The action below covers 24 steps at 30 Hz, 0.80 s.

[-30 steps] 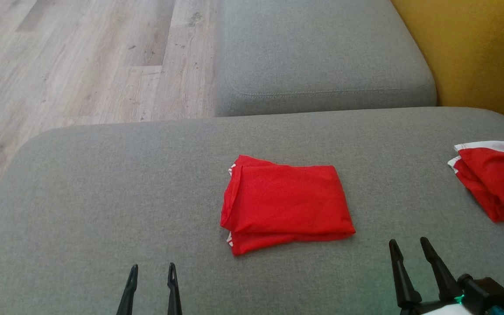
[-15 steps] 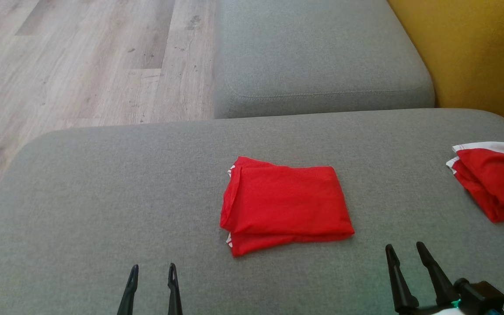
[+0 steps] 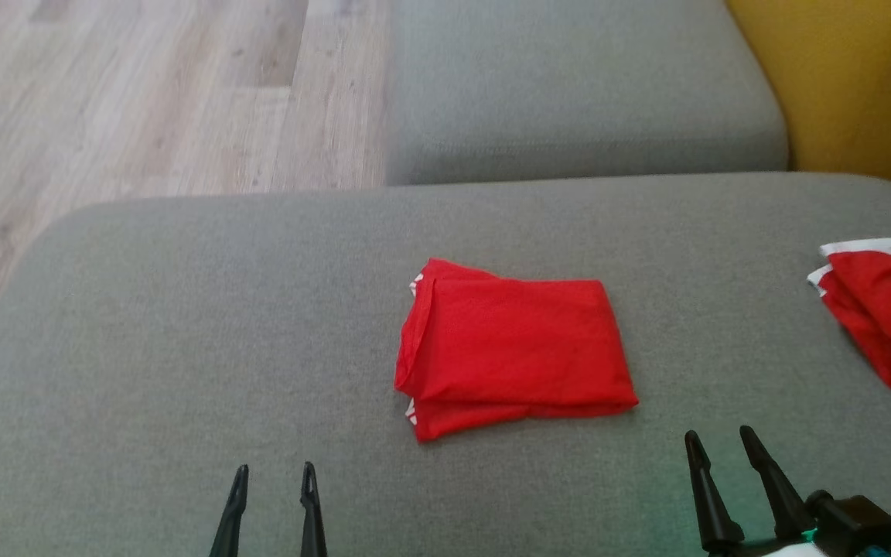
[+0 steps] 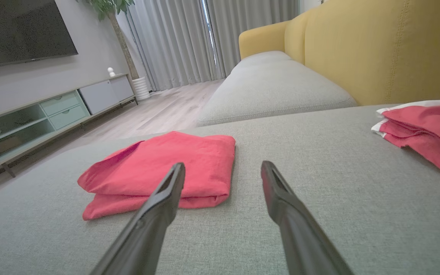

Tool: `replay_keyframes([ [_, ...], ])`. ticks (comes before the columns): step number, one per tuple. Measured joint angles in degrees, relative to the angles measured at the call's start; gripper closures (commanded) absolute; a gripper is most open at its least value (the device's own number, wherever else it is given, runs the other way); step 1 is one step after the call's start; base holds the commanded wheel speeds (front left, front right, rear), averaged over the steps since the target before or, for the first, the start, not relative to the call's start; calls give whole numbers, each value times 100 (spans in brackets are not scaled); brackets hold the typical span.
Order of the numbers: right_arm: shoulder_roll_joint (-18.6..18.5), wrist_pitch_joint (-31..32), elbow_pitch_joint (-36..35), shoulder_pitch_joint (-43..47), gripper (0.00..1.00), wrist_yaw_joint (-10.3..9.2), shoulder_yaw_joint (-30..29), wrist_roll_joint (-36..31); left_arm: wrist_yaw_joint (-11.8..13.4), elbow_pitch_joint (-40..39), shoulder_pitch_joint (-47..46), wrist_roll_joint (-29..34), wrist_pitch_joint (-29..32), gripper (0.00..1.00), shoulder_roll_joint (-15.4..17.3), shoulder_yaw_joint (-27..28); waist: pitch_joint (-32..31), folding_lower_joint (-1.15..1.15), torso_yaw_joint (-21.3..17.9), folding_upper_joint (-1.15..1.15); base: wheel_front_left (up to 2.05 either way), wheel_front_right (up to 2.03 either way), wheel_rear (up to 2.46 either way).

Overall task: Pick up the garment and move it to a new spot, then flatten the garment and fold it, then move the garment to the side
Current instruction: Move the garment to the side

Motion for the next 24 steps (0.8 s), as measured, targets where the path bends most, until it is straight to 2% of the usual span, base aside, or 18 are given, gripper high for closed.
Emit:
replay_keyframes([
  [5,-55,1,159,-182,0,0,15,10,11,-26,-40,0,0,0,0,-104,279,0,62,0,0,0,0],
  [11,-53,111,733,-1056,0,0,0,394,63,-48,-308,-1,0,0,-1,-291,657,1,145,0,0,0,0],
  [20,-65,1718,1802,-2687,0,0,182,1404,112,-32,-813,-1,0,0,-12,-512,1163,2,286,0,0,0,0],
  [24,-109,2170,2455,-3251,0,0,154,1634,115,3,-931,-1,0,0,-12,-620,1279,1,382,0,0,0,0],
])
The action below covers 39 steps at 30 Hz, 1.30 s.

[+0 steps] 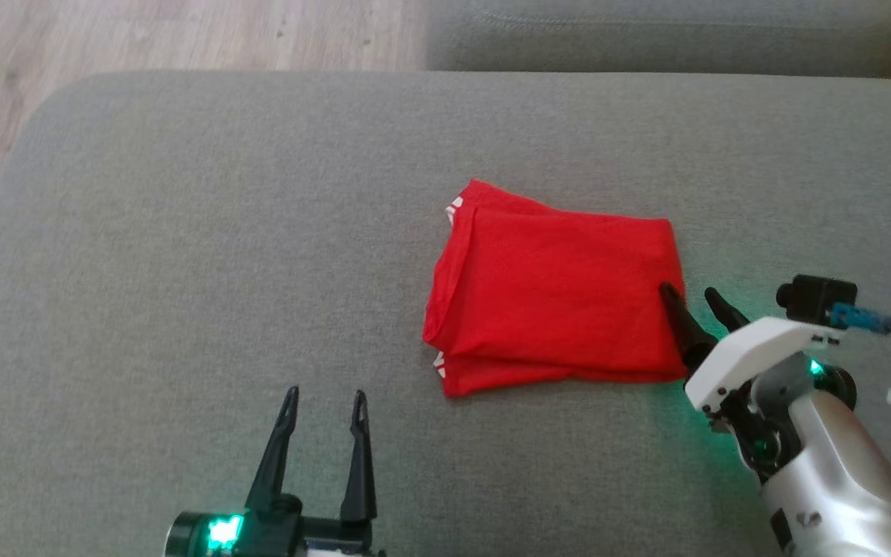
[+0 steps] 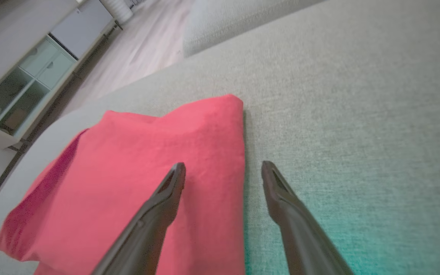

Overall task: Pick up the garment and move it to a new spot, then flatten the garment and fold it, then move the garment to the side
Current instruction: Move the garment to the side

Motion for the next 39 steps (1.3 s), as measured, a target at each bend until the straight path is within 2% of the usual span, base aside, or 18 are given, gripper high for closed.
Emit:
replay_keyframes([
  [4,-5,256,508,-266,0,0,4,88,26,2,-108,-63,0,0,-13,-43,99,0,90,0,0,0,0],
  [5,-5,258,565,-294,24,0,10,89,55,3,-137,-89,0,0,-14,-48,117,0,108,0,0,0,0],
  [6,-4,258,581,-314,67,0,18,135,60,2,-153,-100,0,0,-14,-55,132,-1,121,0,0,0,0],
  [7,-3,258,589,-333,100,0,36,209,82,2,-158,-100,0,0,-14,-60,146,-1,126,0,0,0,0],
  [12,-37,115,500,-375,100,0,183,288,198,-1,-158,-118,0,0,-15,-55,178,-1,53,0,0,0,0],
  [15,-281,7,278,-377,100,0,344,255,249,-51,-164,-152,0,0,-16,-36,207,-1,-98,0,0,0,0],
  [21,-1277,148,-75,-516,100,0,382,-151,238,-112,-374,-204,0,0,-18,-1,339,-1,-580,0,0,0,0],
  [26,-2115,389,-378,-1120,100,0,268,-530,98,-149,-680,-233,0,0,-26,153,578,-1,-1031,0,0,0,0],
  [33,-2764,590,-503,-1806,100,0,-105,-911,-169,-202,-1068,-164,0,0,-31,267,1002,-1,-1532,0,0,0,0],
  [34,-2808,604,-487,-1863,58,0,-193,-975,-215,-216,-1114,-147,0,0,-31,302,1054,0,-1586,0,0,0,0],
  [35,-2828,599,-476,-1920,0,0,-281,-1061,-243,-232,-1145,-130,0,0,-31,326,1099,0,-1631,0,0,0,0],
  [39,-2740,38,-567,-2039,0,0,-686,-1631,-318,-249,-1215,-82,0,0,-33,355,1152,0,-1741,0,0,0,0],
])
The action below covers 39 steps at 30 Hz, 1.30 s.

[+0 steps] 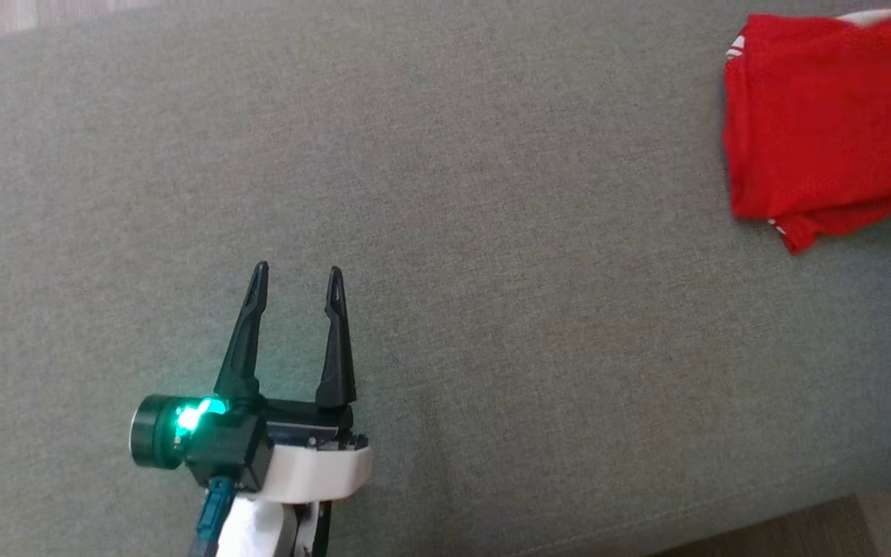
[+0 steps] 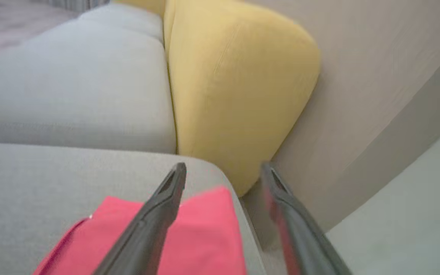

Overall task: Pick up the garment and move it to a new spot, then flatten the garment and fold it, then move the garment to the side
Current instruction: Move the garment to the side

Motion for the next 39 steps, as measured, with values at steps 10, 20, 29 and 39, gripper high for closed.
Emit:
replay_keyframes([
  [10,1521,-1205,-302,1651,0,0,422,-371,-42,103,443,-68,0,0,-3,-5,-712,-3,458,0,0,0,0],
  [20,2473,-2152,-381,3355,0,0,650,103,-98,425,1118,-412,0,0,-1,-11,-1558,-3,1345,0,0,0,0],
  [29,3114,-2193,-1730,4422,0,0,2,-281,-131,186,1367,-361,0,0,0,154,-2161,-3,1751,0,0,0,0],
  [39,3290,-2202,-2113,5689,0,0,-298,-702,-398,-46,2062,-193,0,0,4,240,-2527,-2,1642,0,0,0,0],
])
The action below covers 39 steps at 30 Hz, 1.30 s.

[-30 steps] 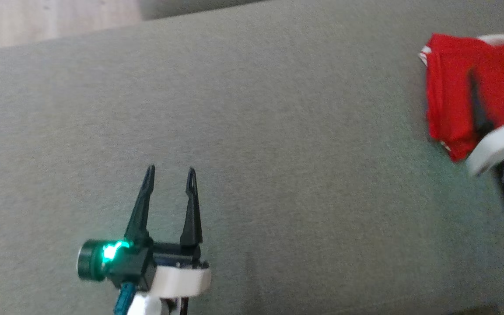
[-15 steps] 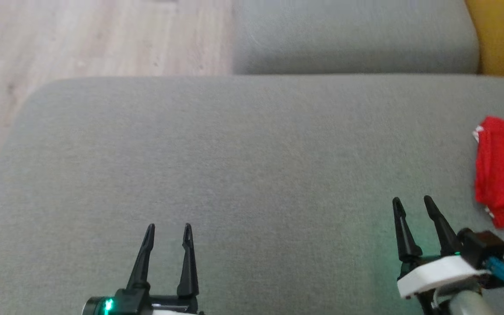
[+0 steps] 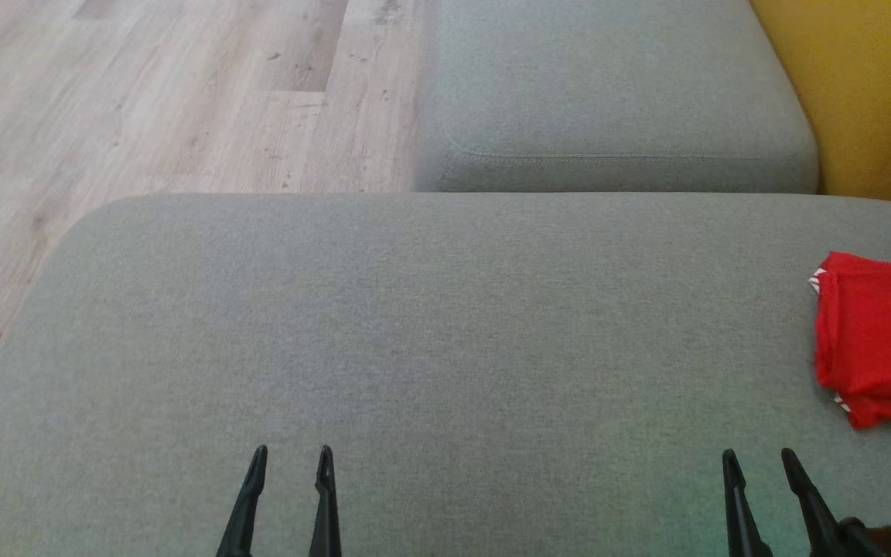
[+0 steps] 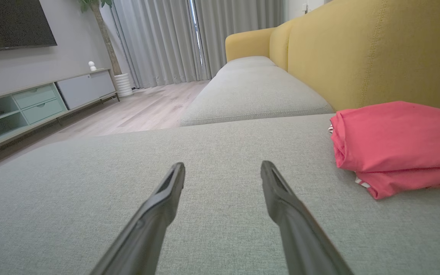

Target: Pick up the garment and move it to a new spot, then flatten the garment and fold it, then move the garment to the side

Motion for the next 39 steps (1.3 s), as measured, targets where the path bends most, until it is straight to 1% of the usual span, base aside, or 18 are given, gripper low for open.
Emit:
replay_keyframes([
  [7,2,0,-36,9,0,0,62,102,-52,53,31,1,0,0,1,99,-23,1,-129,0,0,0,0],
  [12,2,0,-52,-35,0,0,59,102,-55,119,28,51,0,0,1,99,-19,1,-142,0,0,0,0],
  [13,2,0,-53,-44,100,0,58,102,-53,135,29,60,0,100,1,99,-15,1,-142,0,0,0,0],
  [17,4,20,315,27,100,0,93,101,-49,503,136,44,3,100,-1,93,-14,1,-145,0,0,0,0],
  [20,7,29,481,109,100,0,110,174,-51,595,158,-56,26,100,12,129,0,1,-155,0,0,0,0],
  [24,5,80,475,79,100,0,109,457,-56,634,157,-336,58,100,21,145,23,1,-171,0,0,0,0],
  [29,5,162,477,67,100,0,102,800,-149,693,148,-695,115,100,36,178,51,1,-191,0,0,0,0],
  [39,2,293,485,-125,100,0,83,1474,-253,792,13,-1397,256,100,55,300,106,1,-231,0,0,0,0],
])
